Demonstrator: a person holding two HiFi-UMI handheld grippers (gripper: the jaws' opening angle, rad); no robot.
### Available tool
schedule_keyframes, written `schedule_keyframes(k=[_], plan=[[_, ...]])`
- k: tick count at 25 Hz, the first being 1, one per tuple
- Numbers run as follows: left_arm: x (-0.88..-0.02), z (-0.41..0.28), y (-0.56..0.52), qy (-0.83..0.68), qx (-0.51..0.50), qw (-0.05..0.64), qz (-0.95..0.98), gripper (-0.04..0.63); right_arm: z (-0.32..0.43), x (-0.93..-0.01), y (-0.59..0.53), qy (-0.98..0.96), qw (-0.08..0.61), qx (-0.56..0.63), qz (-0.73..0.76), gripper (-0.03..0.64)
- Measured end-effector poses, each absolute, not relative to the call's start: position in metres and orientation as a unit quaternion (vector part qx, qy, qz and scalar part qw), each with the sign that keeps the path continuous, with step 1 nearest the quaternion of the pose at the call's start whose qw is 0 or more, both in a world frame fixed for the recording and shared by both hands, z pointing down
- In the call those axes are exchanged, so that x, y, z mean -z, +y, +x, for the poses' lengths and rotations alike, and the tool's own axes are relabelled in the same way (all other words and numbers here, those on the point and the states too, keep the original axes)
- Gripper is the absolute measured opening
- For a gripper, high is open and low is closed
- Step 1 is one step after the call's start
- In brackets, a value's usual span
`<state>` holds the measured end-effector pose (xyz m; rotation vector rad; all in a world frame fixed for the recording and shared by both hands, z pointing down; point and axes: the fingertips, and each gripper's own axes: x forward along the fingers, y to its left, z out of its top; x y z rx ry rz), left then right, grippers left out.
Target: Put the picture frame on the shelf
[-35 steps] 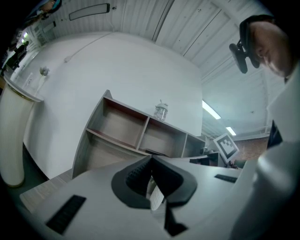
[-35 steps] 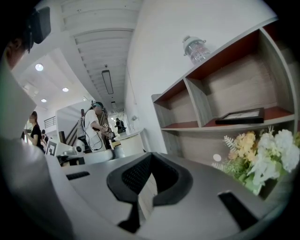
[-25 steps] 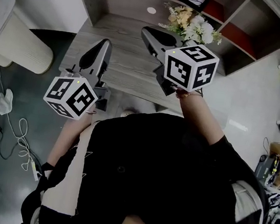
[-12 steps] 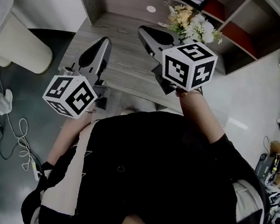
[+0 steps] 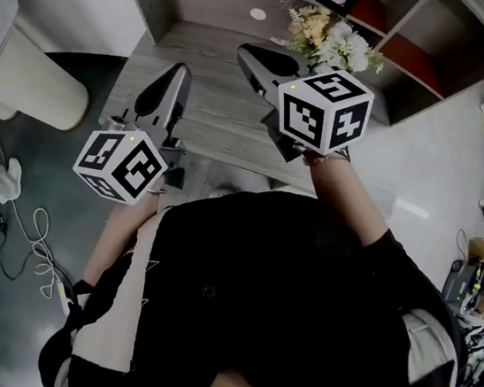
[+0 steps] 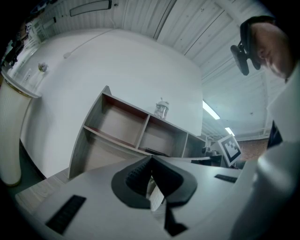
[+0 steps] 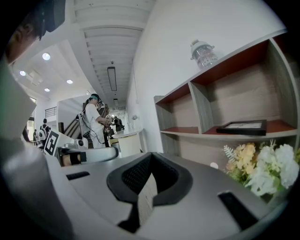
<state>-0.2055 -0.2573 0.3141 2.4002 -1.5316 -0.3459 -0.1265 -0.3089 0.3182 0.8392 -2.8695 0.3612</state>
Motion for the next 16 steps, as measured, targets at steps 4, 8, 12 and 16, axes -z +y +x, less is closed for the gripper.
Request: schedule_keyframes(k=[4, 8, 12, 16], plan=[[-0.3143, -0.2069, -0.2566, -0.529, 0.121, 0.137, 0.829, 0.009, -0.1271, -0.3189, -0.3086, -0.950, 0.068, -0.118, 0.279, 0.005], [-0.3135, -0.2089, -0.2578, -0.531, 0.122, 0.137, 0.827, 0.009, -0.1286, -0.3196, -0.3096, -0.951, 0.073, -0.119, 0.278, 0.005], [-0.3145, -0.2094, -0.2583, -0.531, 0.123, 0.138, 0.827, 0.009, -0.1302, -0.3211, -0.3094, -0.951, 0.076, -0.116, 0.276, 0.005], [-0.3152, -0.2108, -0.2594, -0.531, 0.125, 0.139, 0.826, 0.009, -0.1307, -0.3221, -0.3108, -0.951, 0.078, -0.115, 0.277, 0.005]])
